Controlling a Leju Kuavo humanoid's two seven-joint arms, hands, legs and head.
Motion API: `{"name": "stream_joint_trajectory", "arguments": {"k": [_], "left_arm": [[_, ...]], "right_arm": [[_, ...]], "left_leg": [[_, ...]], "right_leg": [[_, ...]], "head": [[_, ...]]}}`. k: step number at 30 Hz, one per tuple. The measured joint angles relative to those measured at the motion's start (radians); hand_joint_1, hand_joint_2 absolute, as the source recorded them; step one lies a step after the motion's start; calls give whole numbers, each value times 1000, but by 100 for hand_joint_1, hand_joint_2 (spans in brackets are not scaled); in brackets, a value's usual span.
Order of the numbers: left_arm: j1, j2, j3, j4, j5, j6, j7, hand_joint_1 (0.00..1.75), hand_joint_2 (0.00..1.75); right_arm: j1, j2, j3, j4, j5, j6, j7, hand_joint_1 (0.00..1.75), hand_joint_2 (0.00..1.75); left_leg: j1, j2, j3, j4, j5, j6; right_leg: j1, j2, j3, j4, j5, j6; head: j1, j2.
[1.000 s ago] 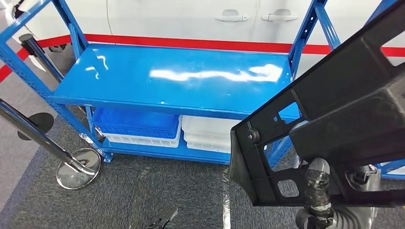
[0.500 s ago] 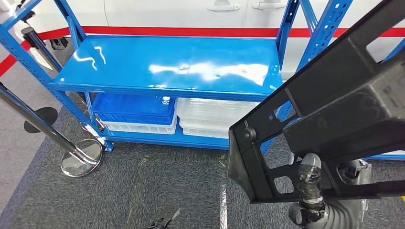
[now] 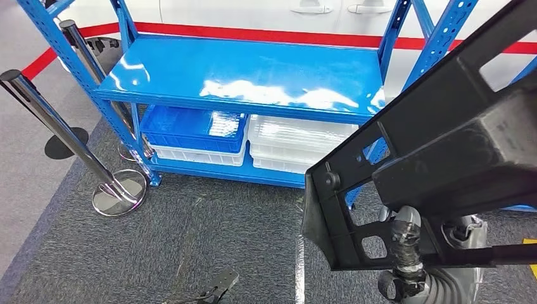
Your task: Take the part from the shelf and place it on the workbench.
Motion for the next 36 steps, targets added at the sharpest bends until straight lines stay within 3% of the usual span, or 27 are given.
{"name": "stream_joint_trajectory", "arguments": {"k": [1, 2, 3, 5, 7, 9, 11, 13, 15, 16, 17, 18, 20, 21, 22, 24, 25, 27, 29, 30, 31, 32, 33, 35, 36], "left_arm": [[2, 0, 0, 0, -1, -4, 3, 0, 175], [3, 0, 0, 0, 0, -7, 3, 0, 175], [4, 1, 0, 0, 0, -11, 0, 0, 175], [3, 1, 0, 0, -1, -17, -8, 0, 175], [1, 1, 0, 0, -3, -19, -10, 0, 175], [2, 4, -1, 0, -9, -22, -5, 0, 175], [4, 6, -1, 0, -13, -23, 3, 0, 175], [3, 7, -2, 0, -15, -20, 9, 0, 175], [2, 7, -2, 0, -19, -17, 11, 0, 175], [3, 7, -2, 0, -21, -16, 12, 0, 175], [4, 7, -2, 0, -23, -16, 13, 0, 175], [4, 7, -2, 0, -24, -16, 15, 0, 175], [2, 8, -2, 0, -28, -17, 19, 0, 175], [-1, 8, -2, 0, -30, -17, 21, 0, 175], [-2, 8, -2, 0, -32, -17, 22, 0, 175], [-2, 9, -2, 0, -32, -17, 24, 0, 175], [0, 9, -2, 0, -33, -17, 24, 0, 175], [1, 10, -2, 0, -33, -17, 25, 0, 175], [-3, 8, -3, 0, -33, -18, 26, 0, 175], [-3, 6, -3, 0, -33, -18, 27, 0, 175], [-2, 6, -3, 0, -33, -19, 28, 0, 175], [0, 5, -3, 0, -33, -19, 30, 0, 175], [2, 5, -3, 0, -36, -21, 31, 0, 175], [3, 6, -4, 0, -43, -30, 31, 0, 175], [2, 7, -4, 0, -47, -36, 31, 0, 175]], "right_arm": [[1, 0, 0, 3, 5, 0, 1, 175, 175], [2, 1, 0, 5, 11, -1, 3, 175, 175], [3, 1, 0, 8, 16, -1, 4, 175, 175], [3, 3, 0, 11, 22, -1, 5, 175, 175], [7, 5, 0, 13, 23, -1, 5, 175, 175], [10, 6, 0, 15, 24, -1, 6, 175, 175], [9, 8, 0, 18, 31, -1, 10, 175, 175], [8, 11, 0, 20, 42, -1, 18, 175, 175], [9, 12, 0, 22, 50, -1, 26, 175, 175], [10, 12, 0, 23, 53, -1, 29, 175, 175], [10, 12, 0, 24, 56, -1, 34, 175, 175], [10, 12, 0, 25, 59, -1, 38, 175, 175], [9, 13, 0, 25, 65, -1, 46, 175, 175], [9, 14, 0, 25, 67, -1, 48, 175, 175], [8, 14, 0, 26, 69, -1, 50, 175, 175], [8, 14, 0, 28, 70, -1, 55, 175, 175], [7, 14, 0, 30, 70, -1, 57, 175, 175], [6, 14, 0, 31, 71, -1, 58, 175, 175], [8, 14, 0, 34, 72, -1, 58, 175, 175], [10, 14, 0, 37, 72, -1, 58, 175, 175], [11, 14, 0, 40, 72, -1, 59, 175, 175], [11, 14, 0, 42, 71, -1, 59, 175, 175], [10, 14, 0, 45, 69, -1, 58, 175, 175], [6, 14, 0, 50, 62, -1, 51, 175, 175], [2, 15, 1, 54, 58, -1, 43, 175, 175]], "left_leg": [[0, -7, -15, 8, 6, -2], [1, -15, -29, 17, 10, -4], [3, -24, -42, 27, 12, -6], [4, -41, -67, 51, 13, -14], [6, -58, -89, 67, 18, -25], [7, -73, -102, 70, 25, -36], [6, -47, -120, 99, 5, -47], [7, -5, -165, 200, -51, -58], [10, 10, -215, 318, -99, -63], [10, 12, -221, 339, -99, -64], [9, 14, -208, 322, -82, -61], [8, 22, -175, 268, -51, -56], [-4, 71, -102, 130, -3, -39], [-11, 94, -80, 84, 7, -30], [-18, 109, -74, 63, 8, -23], [-21, 93, -74, 53, 16, -14], [-18, 81, -72, 44, 22, -11], [-8, 55, -64, 28, 36, -2], [-4, 29, -70, 25, 43, 4], [-3, 15, -73, 27, 45, 6], [-2, 0, -76, 30, 45, 6], [0, -15, -78, 35, 44, 4], [2, -31, -80, 43, 41, 0], [5, -60, -91, 66, 31, -12], [7, -74, -101, 78, 28, -18]], "right_leg": [[-1, 0, 9, 14, -5, 0], [-2, 2, 37, -10, 8, 0], [-4, 9, 81, -66, 30, -1], [-10, 47, 154, -178, 49, -5], [-10, 68, 173, -216, 45, -11], [-8, 46, 168, -217, 53, -20], [-10, 21, 167, -222, 60, -31], [-9, -7, 166, -225, 64, -38], [-5, -35, 163, -224, 64, -40], [-4, -48, 162, -224, 65, -40], [-3, -60, 161, -223, 65, -40], [-1, -72, 162, -222, 65, -40], [3, -94, 164, -222, 65, -39], [4, -104, 164, -223, 66, -37], [6, -115, 164, -225, 67, -35], [8, -136, 166, -229, 68, -27], [7, -128, 167, -226, 63, -22], [5, -75, 149, -178, 25, -12], [1, -20, 97, -59, -37, -7], [1, -9, 71, -1, -58, -5], [-1, -5, 56, 30, -60, -2], [-3, -3, 58, 24, -42, 0], [-7, 1, 76, -16, -9, 3], [-17, 38, 127, -135, 48, 9], [-21, 58, 143, -173, 57, 9]], "head": [[0, 0], [0, 0], [0, 0], [-1, 0], [-2, 0], [-1, 0], [-7, 0], [-14, 0], [-16, 0], [-16, 0], [-16, 0], [-16, 0], [-15, 0], [-16, 0], [-16, 0], [-17, 0], [-16, 0], [-14, 0], [-13, 0], [-12, 0], [-12, 0], [-12, 0], [-12, 0], [-11, 0], [-11, 0]]}}
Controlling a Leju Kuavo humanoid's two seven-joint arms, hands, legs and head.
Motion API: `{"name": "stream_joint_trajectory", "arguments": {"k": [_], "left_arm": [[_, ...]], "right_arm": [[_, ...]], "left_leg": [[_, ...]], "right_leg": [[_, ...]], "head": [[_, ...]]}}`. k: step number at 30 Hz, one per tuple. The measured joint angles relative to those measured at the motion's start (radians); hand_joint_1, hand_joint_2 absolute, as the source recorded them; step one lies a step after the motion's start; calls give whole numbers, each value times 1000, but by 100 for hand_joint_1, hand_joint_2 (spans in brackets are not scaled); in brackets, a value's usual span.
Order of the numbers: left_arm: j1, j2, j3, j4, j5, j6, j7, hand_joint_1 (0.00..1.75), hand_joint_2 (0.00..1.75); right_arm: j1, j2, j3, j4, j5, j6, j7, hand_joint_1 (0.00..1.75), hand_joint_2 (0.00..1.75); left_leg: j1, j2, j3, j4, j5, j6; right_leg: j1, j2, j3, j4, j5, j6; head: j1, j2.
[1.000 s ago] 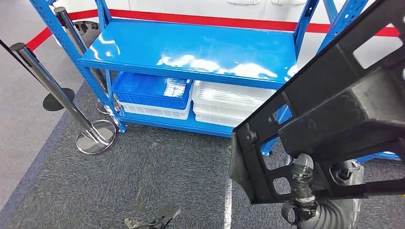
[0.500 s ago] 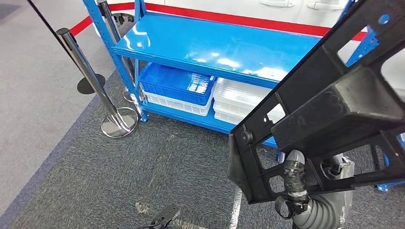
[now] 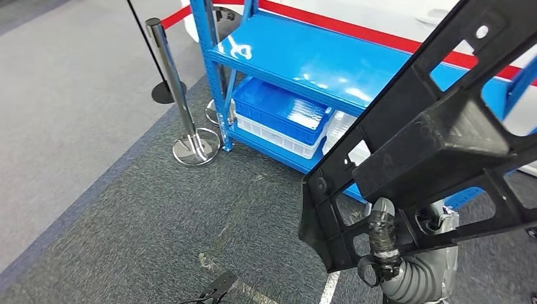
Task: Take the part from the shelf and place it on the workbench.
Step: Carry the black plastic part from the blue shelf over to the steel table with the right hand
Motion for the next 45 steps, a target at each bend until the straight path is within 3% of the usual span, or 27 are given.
{"name": "stream_joint_trajectory", "arguments": {"k": [2, 4, 6, 8, 10, 11, 13, 14, 16, 17, 19, 21, 23, 25, 26, 28, 30, 32, 34, 36, 38, 40, 41, 42, 43, 45], "left_arm": [[2, 2, -1, 0, -4, -9, 1, 0, 175], [12, 8, -1, 0, -6, -7, 1, 0, 175], [19, 12, -2, 0, -6, -4, 0, 0, 175], [20, 12, -2, 0, -7, -3, -2, 0, 175], [20, 12, -2, 0, -7, -3, -3, 0, 175], [22, 12, -2, 0, -7, -3, -3, 0, 175], [23, 13, -2, 0, -7, -2, -3, 0, 175], [22, 14, -2, 0, -7, -1, -3, 0, 175], [19, 16, -2, 0, -11, -2, -3, 0, 175], [17, 16, -3, 0, -18, -8, 3, 0, 175], [19, 18, -8, 0, -37, -34, 24, 0, 175], [21, 20, -14, 0, -50, -57, 40, 0, 175], [17, 21, -18, 0, -52, -67, 46, 0, 175], [14, 20, -24, 0, -56, -70, 50, 0, 175], [15, 20, -27, 0, -60, -69, 49, 0, 175], [18, 21, -31, 0, -72, -71, 35, 0, 175], [9, 12, -34, -2, -112, -69, 18, 0, 175], [-30, -35, -45, -24, -192, -39, 92, 0, 175], [-90, -115, -66, -67, -272, -1, 245, 0, 175], [-139, -182, -82, -108, -319, 6, 321, 0, 175], [-164, -222, -87, -132, -338, -9, 303, 0, 175], [-172, -245, -86, -144, -339, -30, 277, 0, 175], [-170, -250, -86, -148, -335, -37, 270, 0, 175], [-168, -252, -85, -150, -330, -41, 266, 0, 175], [-168, -253, -85, -152, -326, -42, 263, 0, 175], [-172, -257, -85, -159, -321, -39, 259, 0, 175]], "right_arm": [[-5, 2, 1, 7, -6, 0, -19, 175, 175], [-11, 4, 1, 13, -11, 0, -32, 175, 175], [-16, 6, 2, 16, -15, 0, -37, 175, 175], [-17, 6, 2, 18, -18, 0, -38, 175, 175], [-17, 6, 2, 21, -20, 0, -38, 175, 175], [-18, 6, 2, 23, -21, 0, -38, 175, 175], [-19, 6, 2, 25, -22, 0, -38, 175, 175], [-20, 6, 2, 25, -24, 0, -39, 175, 175], [-21, 7, 2, 26, -39, 0, -44, 175, 175], [-21, 7, 2, 27, -52, 1, -50, 175, 175], [-26, 8, 2, 30, -76, 5, -65, 175, 175], [-34, 8, 3, 33, -89, 12, -75, 175, 175], [-39, 8, 3, 35, -93, 18, -77, 175, 175], [-39, 8, 3, 38, -96, 21, -77, 175, 175], [-40, 8, 4, 40, -99, 22, -80, 175, 175], [-43, 8, 4, 42, -99, 21, -92, 175, 175], [-50, 13, 4, 44, -67, 17, -97, 175, 175], [-57, 25, 4, 45, 3, 12, -73, 175, 175], [-69, 41, 4, 46, 52, 10, -51, 175, 175], [-86, 58, 4, 51, 37, 8, -69, 175, 175], [-95, 76, 4, 61, -4, 8, -106, 175, 175], [-101, 87, 3, 72, -33, 8, -127, 175, 175], [-104, 89, 3, 78, -43, 8, -130, 175, 175], [-106, 92, 3, 82, -51, 8, -130, 175, 175], [-108, 94, 3, 86, -58, 8, -130, 175, 175], [-113, 101, 3, 93, -70, 8, -130, 175, 175]], "left_leg": [[1, -22, -20, 14, 1, -11], [2, -32, -32, 16, 5, -19], [-1, 10, -57, 57, -18, -28], [1, 68, -113, 173, -72, -40], [3, 87, -165, 275, -103, -45], [3, 90, -167, 279, -93, -44], [-1, 107, -115, 179, -31, -30], [-7, 131, -79, 111, -6, -21], [-23, 168, -32, 19, 15, -3], [-28, 172, -27, 6, 12, 2], [-25, 150, -22, -11, 19, 10], [-16, 129, -7, -36, 31, 19], [-12, 105, 0, -47, 38, 26], [-11, 75, -3, -43, 39, 28], [-10, 60, -4, -40, 38, 27], [-5, 29, -8, -26, 33, 20], [-1, 0, -22, 2, 22, 7], [-1, -22, -44, 26, 20, 0], [-2, -38, -63, 32, 26, -5], [-5, 2, -81, 57, 15, -14], [-3, 65, -122, 148, -30, -23], [3, 86, -178, 263, -70, -28], [5, 88, -193, 288, -71, -29], [5, 90, -191, 277, -54, -26], [4, 95, -170, 229, -23, -21], [-9, 137, -106, 96, 31, -3]], "right_leg": [[0, 17, 8, -22, -7, -6], [0, -5, 8, -25, -6, -16], [-3, -32, 11, -29, -4, -26], [-1, -62, 12, -30, -6, -32], [3, -93, 13, -30, -8, -36], [5, -106, 14, -30, -9, -37], [9, -129, 19, -31, -12, -38], [11, -140, 22, -32, -14, -38], [16, -160, 27, -37, -16, -34], [18, -171, 30, -41, -15, -31], [20, -186, 37, -49, -17, -23], [19, -151, 33, -23, -40, -16], [17, -90, -11, 78, -93, -12], [15, -66, -65, 183, -128, -9], [13, -63, -75, 196, -120, -6], [6, -56, -45, 119, -59, 1], [-3, -14, -2, 14, -18, 7], [-9, 12, 6, -15, -19, 5], [-10, -10, 2, -12, -16, -5], [-10, -35, 6, -17, -11, -19], [-7, -54, 12, -23, -8, -28], [-5, -75, 16, -26, -10, -30], [-5, -86, 17, -26, -12, -30], [-4, -97, 19, -26, -14, -30], [-3, -110, 22, -26, -17, -29], [2, -138, 33, -30, -24, -25]], "head": [[1, 0], [1, 0], [-7, 0], [-15, 0], [-15, 0], [-16, 0], [-16, 0], [-15, 0], [-15, 0], [-15, 0], [-15, 0], [-13, 0], [-8, 0], [-7, 0], [-7, 0], [-7, 0], [-5, 0], [-5, 0], [-8, 0], [-13, 0], [-17, 0], [-19, 0], [-20, 0], [-20, 0], [-20, 0], [-19, 0]]}}
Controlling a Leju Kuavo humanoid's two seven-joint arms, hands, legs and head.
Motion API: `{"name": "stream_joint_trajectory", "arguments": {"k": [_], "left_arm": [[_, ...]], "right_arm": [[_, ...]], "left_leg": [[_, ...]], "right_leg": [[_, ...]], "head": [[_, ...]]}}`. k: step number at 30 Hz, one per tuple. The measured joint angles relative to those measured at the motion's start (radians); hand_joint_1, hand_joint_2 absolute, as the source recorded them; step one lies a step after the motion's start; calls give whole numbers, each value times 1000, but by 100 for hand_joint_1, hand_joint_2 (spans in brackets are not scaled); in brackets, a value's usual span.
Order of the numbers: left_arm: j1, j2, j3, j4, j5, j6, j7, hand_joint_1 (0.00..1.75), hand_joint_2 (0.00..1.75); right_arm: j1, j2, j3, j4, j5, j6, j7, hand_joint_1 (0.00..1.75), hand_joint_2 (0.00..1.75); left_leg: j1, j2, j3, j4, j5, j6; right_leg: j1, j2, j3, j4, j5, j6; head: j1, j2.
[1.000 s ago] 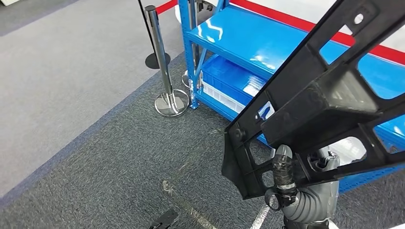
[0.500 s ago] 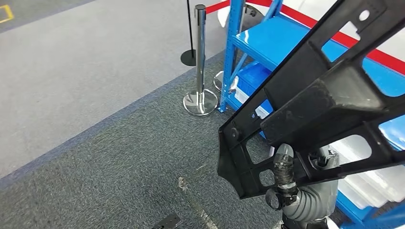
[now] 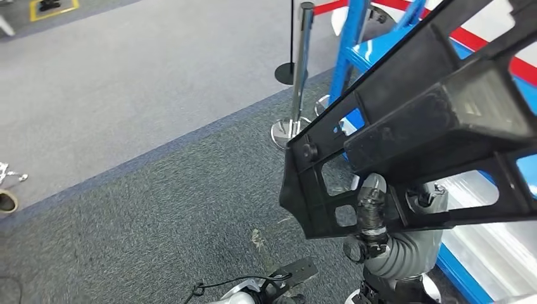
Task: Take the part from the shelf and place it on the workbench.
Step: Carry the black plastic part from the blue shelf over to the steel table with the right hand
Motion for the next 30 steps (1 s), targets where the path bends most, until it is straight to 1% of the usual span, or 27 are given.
{"name": "stream_joint_trajectory", "arguments": {"k": [2, 3, 4, 5, 7, 8, 9, 10, 11, 12, 13, 14, 15, 16, 17, 18, 19, 20, 22, 23, 24, 25, 26, 27, 28, 29, 30], "left_arm": [[-4, -5, 1, -10, 3, 2, -2, 0, 175], [-4, -6, 1, -13, 5, 3, 0, 0, 175], [-5, -7, 2, -15, 9, 6, 6, 0, 175], [-3, -7, 4, -15, 16, 12, 15, 0, 175], [1, -6, 11, -11, 44, 21, 13, 0, 175], [5, -5, 16, -5, 61, 17, -5, 0, 175], [10, -2, 22, 5, 76, 8, -31, 0, 175], [16, 2, 27, 16, 87, -3, -56, 0, 175], [23, 7, 31, 26, 95, -10, -73, 0, 175], [28, 11, 35, 35, 100, -14, -81, 0, 175], [32, 14, 38, 43, 102, -15, -84, 0, 175], [34, 16, 41, 50, 103, -14, -84, 0, 175], [36, 17, 44, 56, 103, -13, -83, 0, 175], [37, 18, 46, 61, 102, -11, -82, 0, 175], [38, 19, 47, 66, 100, -10, -79, 0, 175], [39, 20, 48, 70, 98, -9, -76, 0, 175], [40, 22, 48, 74, 97, -8, -72, 0, 175], [41, 23, 48, 77, 95, -8, -69, 0, 175], [43, 26, 49, 82, 95, -9, -64, 0, 175], [43, 26, 49, 83, 94, -9, -62, 0, 175], [43, 26, 49, 84, 93, -10, -58, 0, 175], [43, 26, 49, 85, 91, -11, -55, 0, 175], [43, 26, 49, 86, 90, -13, -51, 0, 175], [44, 26, 49, 87, 88, -14, -47, 0, 175], [44, 27, 49, 88, 87, -16, -44, 0, 175], [44, 27, 49, 90, 86, -17, -42, 0, 175], [43, 27, 49, 91, 85, -18, -40, 0, 175]], "right_arm": [[-6, 5, 0, 9, -16, -1, -4, 175, 175], [-9, 8, 0, 16, -23, -1, -10, 175, 175], [-14, 12, 0, 23, -34, -1, -17, 175, 175], [-21, 17, 0, 32, -51, 1, -28, 175, 175], [-39, 26, 0, 51, -97, 4, -66, 175, 175], [-48, 29, 1, 63, -120, 3, -87, 175, 175], [-56, 33, 2, 77, -135, 2, -105, 175, 175], [-60, 38, 4, 91, -144, 1, -116, 175, 175], [-63, 43, 6, 104, -149, 0, -122, 175, 175], [-66, 46, 8, 115, -152, 0, -124, 175, 175], [-72, 49, 10, 125, -155, 0, -125, 175, 175], [-78, 51, 11, 133, -156, 0, -125, 175, 175], [-84, 53, 12, 141, -157, 0, -125, 175, 175], [-89, 56, 14, 149, -158, 0, -125, 175, 175], [-91, 59, 17, 155, -158, 0, -125, 175, 175], [-94, 62, 21, 160, -158, 1, -125, 175, 175], [-98, 65, 25, 164, -158, 1, -125, 175, 175], [-104, 69, 29, 168, -158, 1, -125, 175, 175], [-112, 78, 35, 175, -158, 2, -126, 175, 175], [-113, 81, 38, 177, -158, 2, -126, 175, 175], [-114, 83, 41, 180, -157, 2, -125, 175, 175], [-114, 83, 43, 183, -154, 2, -125, 175, 175], [-114, 83, 46, 186, -150, 2, -125, 175, 175], [-114, 84, 48, 190, -146, 1, -124, 175, 175], [-114, 86, 50, 193, -142, 1, -124, 175, 175], [-115, 88, 53, 196, -140, 1, -124, 175, 175], [-115, 91, 55, 198, -138, 1, -124, 175, 175]], "left_leg": [[-17, 36, 37, -75, 13, 14], [-22, 37, 41, -82, 9, 17], [-22, 23, 43, -92, 12, 20], [-18, 9, 49, -102, 16, 22], [-9, -18, 63, -123, 24, 30], [-5, -31, 66, -128, 26, 33], [-4, -44, 67, -128, 25, 36], [-4, -59, 67, -127, 25, 38], [-4, -75, 66, -124, 23, 38], [-2, -93, 66, -119, 20, 36], [0, -111, 65, -112, 16, 32], [3, -128, 63, -101, 10, 26], [4, -143, 58, -87, 3, 19], [5, -156, 50, -74, -2, 12], [6, -167, 42, -64, -5, 6], [6, -176, 35, -60, -4, 1], [8, -186, 29, -60, -3, -2], [7, -180, 26, -58, -3, -6], [4, -129, 6, -22, -20, -16], [4, -92, -16, 22, -39, -21], [5, -68, -47, 79, -62, -26], [8, -56, -80, 136, -82, -29], [9, -51, -104, 173, -87, -30], [10, -48, -111, 179, -77, -27], [8, -45, -99, 148, -50, -21], [4, -37, -69, 87, -15, -12], [-2, -18, -35, 24, 9, -1]], "right_leg": [[5, -26, 10, -9, -3, 6], [8, -39, 15, -16, -4, 10], [10, -51, 21, -22, -4, 14], [10, -45, 25, -24, -8, 19], [8, 4, 10, 19, -38, 22], [6, 38, -16, 71, -64, 21], [6, 59, -50, 134, -90, 20], [6, 69, -85, 193, -107, 20], [6, 73, -109, 227, -107, 22], [4, 75, -118, 227, -88, 24], [1, 78, -110, 190, -52, 28], [-3, 89, -90, 133, -14, 32], [-8, 112, -70, 79, 11, 36], [-12, 133, -56, 43, 23, 36], [-13, 150, -50, 27, 21, 35], [-11, 156, -49, 26, 17, 30], [-12, 146, -49, 27, 17, 23], [-12, 136, -48, 26, 17, 17], [-14, 111, -41, 23, 17, 6], [-12, 98, -37, 22, 15, 2], [-10, 84, -35, 21, 12, -2], [-8, 69, -33, 21, 10, -4], [-6, 55, -31, 21, 7, -6], [-3, 41, -29, 21, 5, -6], [0, 29, -25, 20, 1, -7], [3, 17, -19, 19, -2, -7], [6, 6, -12, 14, -5, -7]], "head": [[1, 0], [1, 0], [1, 0], [3, 0], [6, 0], [9, 0], [10, 0], [11, 0], [12, 0], [11, 0], [12, 0], [12, 0], [13, 0], [14, 0], [14, 0], [15, 0], [15, 0], [14, 0], [4, 0], [-2, 0], [-7, 0], [-7, 0], [-8, 0], [-8, 0], [-8, 0], [-8, 0], [-7, 0]]}}
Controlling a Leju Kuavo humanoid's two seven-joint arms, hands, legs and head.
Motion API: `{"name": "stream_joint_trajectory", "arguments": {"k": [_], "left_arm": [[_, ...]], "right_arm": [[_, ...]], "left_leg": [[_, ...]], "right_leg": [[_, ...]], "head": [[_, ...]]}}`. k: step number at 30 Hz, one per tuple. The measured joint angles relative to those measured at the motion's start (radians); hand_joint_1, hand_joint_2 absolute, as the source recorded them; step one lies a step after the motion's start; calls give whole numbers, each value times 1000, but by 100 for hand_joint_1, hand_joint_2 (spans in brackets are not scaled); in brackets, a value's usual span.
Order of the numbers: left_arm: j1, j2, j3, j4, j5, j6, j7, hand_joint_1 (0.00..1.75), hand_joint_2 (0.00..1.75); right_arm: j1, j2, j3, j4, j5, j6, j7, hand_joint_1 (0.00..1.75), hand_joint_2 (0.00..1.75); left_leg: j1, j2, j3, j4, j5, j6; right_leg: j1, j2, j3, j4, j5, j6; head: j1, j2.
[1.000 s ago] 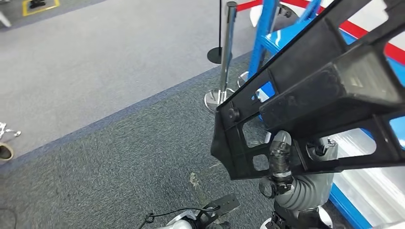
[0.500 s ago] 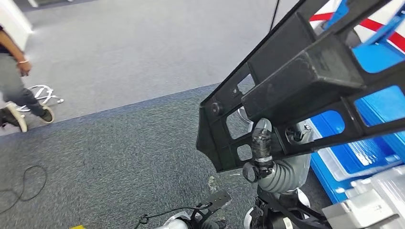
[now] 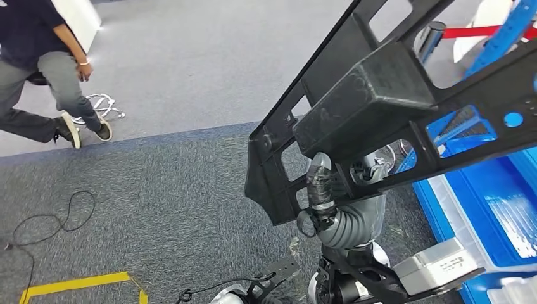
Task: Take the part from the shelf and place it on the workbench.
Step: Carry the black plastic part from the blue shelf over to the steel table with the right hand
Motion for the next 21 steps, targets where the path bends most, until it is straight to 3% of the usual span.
{"name": "stream_joint_trajectory", "arguments": {"k": [2, 3, 5, 7, 9, 10, 11, 12, 14, 16, 18, 20, 21], "left_arm": [[-1, 0, 0, 2, 0, -2, 6, 0, 175], [0, 1, 0, 3, -1, -3, 9, 0, 175], [2, 2, 0, 5, -3, -2, 14, 0, 175], [3, 3, 0, 7, -5, -1, 18, 0, 175], [2, 1, 0, 9, -7, -1, 20, 0, 175], [2, 0, 0, 9, -7, -1, 21, 0, 175], [2, -1, 0, 10, -7, -1, 21, 0, 175], [2, -1, 0, 10, -7, -1, 21, 0, 175], [2, -1, 0, 11, -8, -1, 22, 0, 175], [2, -1, 0, 12, -8, -1, 23, 0, 175], [1, -1, 0, 14, -10, 0, 26, 0, 175], [1, 0, 0, 15, -11, 0, 29, 0, 175], [2, 1, 0, 16, -12, -1, 31, 0, 175]], "right_arm": [[-1, 3, 4, 3, 2, 0, 0, 175, 175], [-1, 4, 5, 5, 2, 0, 0, 175, 175], [-3, 7, 6, 9, 2, 0, 0, 175, 175], [-5, 11, 7, 11, 2, -1, 0, 175, 175], [-5, 12, 7, 14, 2, -1, 0, 175, 175], [-4, 12, 7, 16, 2, -1, 0, 175, 175], [-2, 12, 7, 19, 2, -1, 0, 175, 175], [-1, 11, 7, 22, 2, -1, 0, 175, 175], [-1, 11, 7, 25, 2, -2, 0, 175, 175], [-1, 12, 7, 27, 2, -3, 0, 175, 175], [-1, 12, 7, 29, 0, -4, 0, 175, 175], [-2, 14, 8, 30, -3, -4, 0, 175, 175], [-4, 15, 8, 30, -6, -4, 0, 175, 175]], "left_leg": [[-17, 33, 52, -91, 19, 20], [-22, 38, 60, -105, 15, 25], [-19, 19, 75, -131, 21, 33], [-10, -3, 99, -163, 30, 39], [-6, -24, 113, -177, 32, 44], [-5, -36, 114, -176, 31, 45], [-5, -50, 114, -172, 28, 45], [-3, -65, 113, -166, 23, 43], [2, -97, 112, -147, 12, 34], [7, -125, 101, -116, -5, 19], [9, -146, 84, -95, -13, 6], [11, -159, 75, -93, -11, -1], [10, -147, 71, -88, -13, -5]], "right_leg": [[5, -20, 16, -15, -3, 3], [6, -31, 24, -25, -2, 6], [8, -46, 38, -41, -3, 15], [8, -11, 38, -22, -22, 20], [8, 46, -10, 79, -68, 21], [7, 61, -48, 144, -89, 23], [7, 67, -81, 191, -97, 25], [6, 70, -100, 208, -86, 28], [0, 77, -86, 138, -17, 36], [-9, 119, -48, 37, 30, 41], [-11, 150, -35, 5, 29, 36], [-9, 134, -35, 5, 30, 22], [-10, 124, -32, 3, 29, 16]], "head": [[0, 0], [0, 0], [-1, 0], [0, 0], [4, 0], [5, 0], [6, 0], [6, 0], [6, 0], [7, 0], [10, 0], [12, 0], [10, 0]]}}
